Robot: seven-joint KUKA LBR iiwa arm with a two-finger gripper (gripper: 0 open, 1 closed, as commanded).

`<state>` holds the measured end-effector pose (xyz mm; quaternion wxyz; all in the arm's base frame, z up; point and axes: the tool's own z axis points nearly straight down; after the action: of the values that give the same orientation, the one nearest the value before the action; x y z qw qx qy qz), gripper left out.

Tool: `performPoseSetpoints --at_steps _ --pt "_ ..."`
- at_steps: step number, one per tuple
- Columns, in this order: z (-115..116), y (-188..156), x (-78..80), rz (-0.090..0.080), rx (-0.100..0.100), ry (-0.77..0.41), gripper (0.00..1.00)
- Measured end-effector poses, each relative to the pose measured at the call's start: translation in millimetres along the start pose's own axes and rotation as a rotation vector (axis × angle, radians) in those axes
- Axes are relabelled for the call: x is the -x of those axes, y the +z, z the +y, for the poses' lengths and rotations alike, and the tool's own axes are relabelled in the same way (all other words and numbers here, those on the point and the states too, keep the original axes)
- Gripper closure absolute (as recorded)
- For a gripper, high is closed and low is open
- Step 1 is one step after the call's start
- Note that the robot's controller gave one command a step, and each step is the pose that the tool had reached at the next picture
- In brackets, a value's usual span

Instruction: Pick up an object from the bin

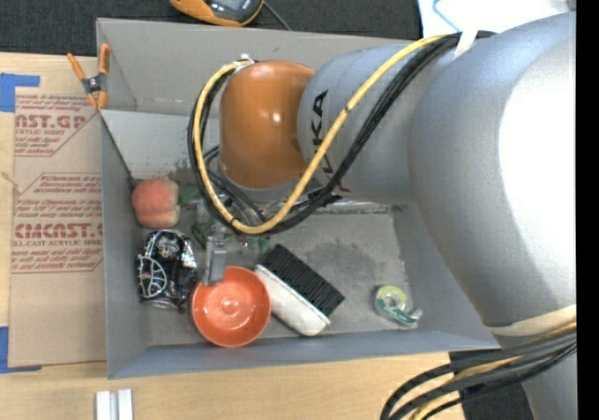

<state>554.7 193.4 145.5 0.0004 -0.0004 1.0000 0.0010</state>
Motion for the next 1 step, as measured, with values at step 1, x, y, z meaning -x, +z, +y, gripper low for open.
performPoseSetpoints --at_steps 1 --pt "0.0 0.0 0.0 0.000 0.000 0.000 0.00"
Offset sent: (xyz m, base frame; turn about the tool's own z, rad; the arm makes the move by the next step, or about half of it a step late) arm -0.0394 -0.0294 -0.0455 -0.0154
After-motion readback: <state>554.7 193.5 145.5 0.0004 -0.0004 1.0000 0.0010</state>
